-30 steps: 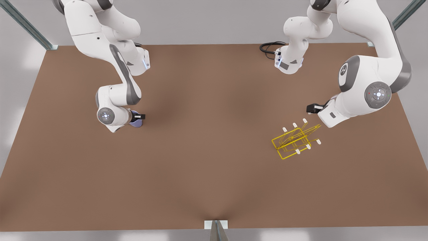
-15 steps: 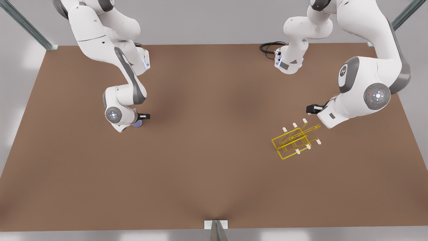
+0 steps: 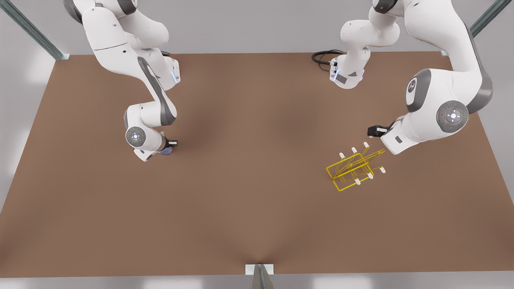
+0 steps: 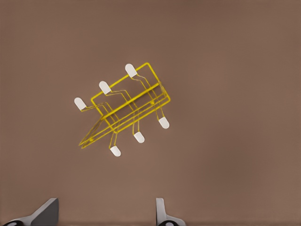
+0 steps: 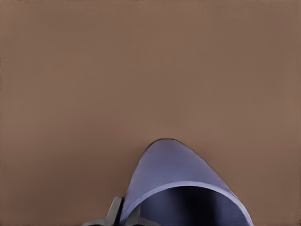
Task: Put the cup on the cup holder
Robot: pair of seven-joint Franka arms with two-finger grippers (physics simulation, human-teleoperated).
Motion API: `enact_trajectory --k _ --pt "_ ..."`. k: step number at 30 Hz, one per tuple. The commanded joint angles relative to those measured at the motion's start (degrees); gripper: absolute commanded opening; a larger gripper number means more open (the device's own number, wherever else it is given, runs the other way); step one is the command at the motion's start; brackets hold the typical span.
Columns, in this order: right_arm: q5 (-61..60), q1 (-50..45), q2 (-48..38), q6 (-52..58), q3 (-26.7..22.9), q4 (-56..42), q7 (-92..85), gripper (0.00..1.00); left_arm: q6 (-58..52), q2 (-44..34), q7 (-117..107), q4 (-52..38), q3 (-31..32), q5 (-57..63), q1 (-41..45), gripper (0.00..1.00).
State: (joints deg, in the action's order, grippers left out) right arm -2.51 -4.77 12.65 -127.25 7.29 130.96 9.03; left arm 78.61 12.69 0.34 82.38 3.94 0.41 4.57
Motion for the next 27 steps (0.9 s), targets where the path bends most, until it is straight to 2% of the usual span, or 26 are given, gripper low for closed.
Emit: enact_trajectory --k 1,2,4,5,7,9,13,15,16,18,23,27 --pt "0.48 0.11 -0.26 0.42 0.01 -1.31 6.26 0.21 0.05 -0.03 0.02 -0.02 0.01 0.03 0.0 1.0" --pt "0.31 0.29 -0.09 4.9 0.09 -5.97 6.53 0.21 -0.04 -0.03 0.02 -0.02 0.01 0.03 0.0 1.0" --pt "-3.64 0.02 0.09 6.4 1.85 -10.45 3.11 0.21 -0.13 -0.12 0.02 -0.02 0.01 0.03 0.0 1.0" --pt "-5.05 -0.07 2.11 11.32 3.78 -16.16 -3.76 0.21 -0.13 -0.12 0.02 -0.02 0.01 0.03 0.0 1.0" --pt "-12.35 -0.06 7.91 20.02 3.26 -27.76 -4.9 0.21 -0.13 -0.03 -0.07 -0.02 0.01 0.03 0.0 1.0" --pt "-17.7 -1.82 12.13 20.2 3.17 -33.3 -4.9 0.21 -0.04 0.23 -0.07 -0.02 0.01 0.03 0.0 1.0" --pt "-36.95 -5.16 28.56 18.27 3.35 -53.08 -4.99 0.21 -0.21 0.32 -0.07 0.15 0.01 0.03 0.0 1.0" --pt "-49.43 -9.29 31.64 10.89 1.24 -55.63 -4.99 0.21 0.4 0.32 -0.07 0.68 0.01 0.03 0.0 1.0" --pt "-52.15 -10.78 33.75 9.92 0.97 -59.32 -4.2 0.21 0.49 0.32 -0.07 0.68 0.01 0.03 0.0 1.0" --pt "-59.28 -14.12 38.06 9.22 -2.8 -66.26 -1.57 0.21 0.49 0.41 -0.07 0.68 0.01 0.03 0.0 1.0" --pt "-58.67 -24.67 51.41 -0.45 -3.95 -85.68 16.71 0.21 0.4 0.41 -0.07 0.68 0.01 0.03 0.0 1.0" --pt "-58.58 -32.57 62.13 -6.94 -3.51 -98.59 20.32 0.21 0.05 0.49 -0.25 0.68 0.01 0.03 0.0 1.0"
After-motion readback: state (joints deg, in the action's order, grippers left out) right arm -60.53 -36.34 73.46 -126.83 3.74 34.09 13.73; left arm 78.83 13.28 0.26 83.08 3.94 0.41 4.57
